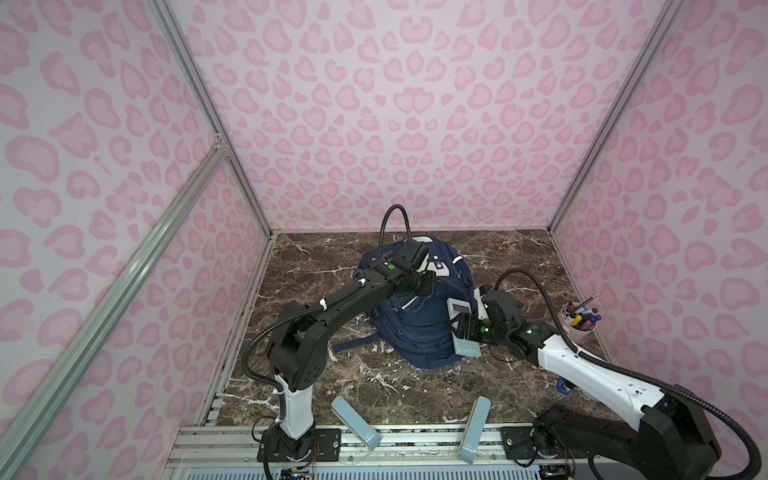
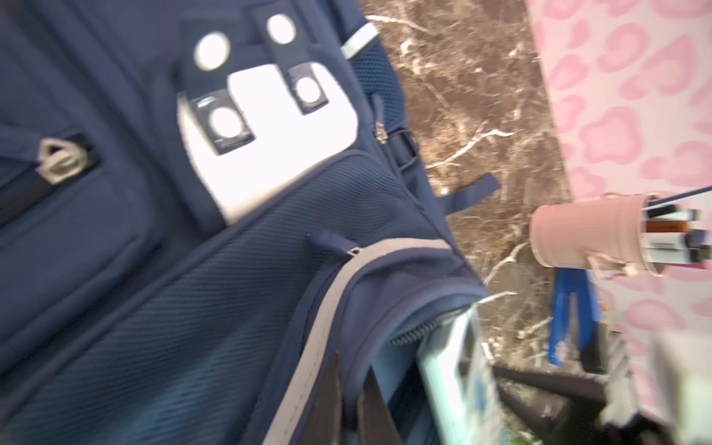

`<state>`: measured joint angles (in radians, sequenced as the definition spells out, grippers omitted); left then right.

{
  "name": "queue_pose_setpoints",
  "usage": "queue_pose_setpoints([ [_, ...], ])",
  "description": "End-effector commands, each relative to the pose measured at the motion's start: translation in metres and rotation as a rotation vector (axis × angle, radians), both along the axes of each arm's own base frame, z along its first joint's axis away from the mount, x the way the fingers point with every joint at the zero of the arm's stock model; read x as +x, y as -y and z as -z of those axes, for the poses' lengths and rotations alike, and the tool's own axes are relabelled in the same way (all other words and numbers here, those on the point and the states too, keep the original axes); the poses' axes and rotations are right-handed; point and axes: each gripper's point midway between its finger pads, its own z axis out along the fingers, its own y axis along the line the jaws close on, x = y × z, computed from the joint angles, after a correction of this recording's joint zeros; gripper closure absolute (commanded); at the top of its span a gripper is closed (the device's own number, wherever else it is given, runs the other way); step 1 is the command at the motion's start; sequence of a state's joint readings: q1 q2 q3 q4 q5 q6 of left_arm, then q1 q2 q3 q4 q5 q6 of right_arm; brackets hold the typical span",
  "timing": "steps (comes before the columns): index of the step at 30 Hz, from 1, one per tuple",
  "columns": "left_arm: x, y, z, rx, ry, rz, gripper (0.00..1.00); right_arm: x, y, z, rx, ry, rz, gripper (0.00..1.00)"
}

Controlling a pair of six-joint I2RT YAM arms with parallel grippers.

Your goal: Pack the student bag

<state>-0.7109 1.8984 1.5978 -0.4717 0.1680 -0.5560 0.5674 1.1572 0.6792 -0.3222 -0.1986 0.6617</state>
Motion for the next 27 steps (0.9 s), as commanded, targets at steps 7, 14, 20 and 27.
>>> queue_pose_setpoints([
  [7,-0.009,0.018,-0.046,-0.162,0.057,-0.008,0.97,0.023,-0.012,0.01,0.013,-0.021,0.02,0.46],
  [14,-0.052,0.021,-0.057,-0.298,0.013,0.02,0.97,0.076,-0.019,0.017,0.013,-0.071,0.054,0.46],
  [20,-0.082,0.029,-0.057,-0.407,-0.042,0.046,0.97,0.111,-0.023,0.018,-0.003,-0.089,0.057,0.45],
  [27,-0.065,0.011,-0.062,-0.438,-0.014,-0.002,0.97,0.103,-0.052,0.004,-0.068,-0.073,-0.002,0.28],
])
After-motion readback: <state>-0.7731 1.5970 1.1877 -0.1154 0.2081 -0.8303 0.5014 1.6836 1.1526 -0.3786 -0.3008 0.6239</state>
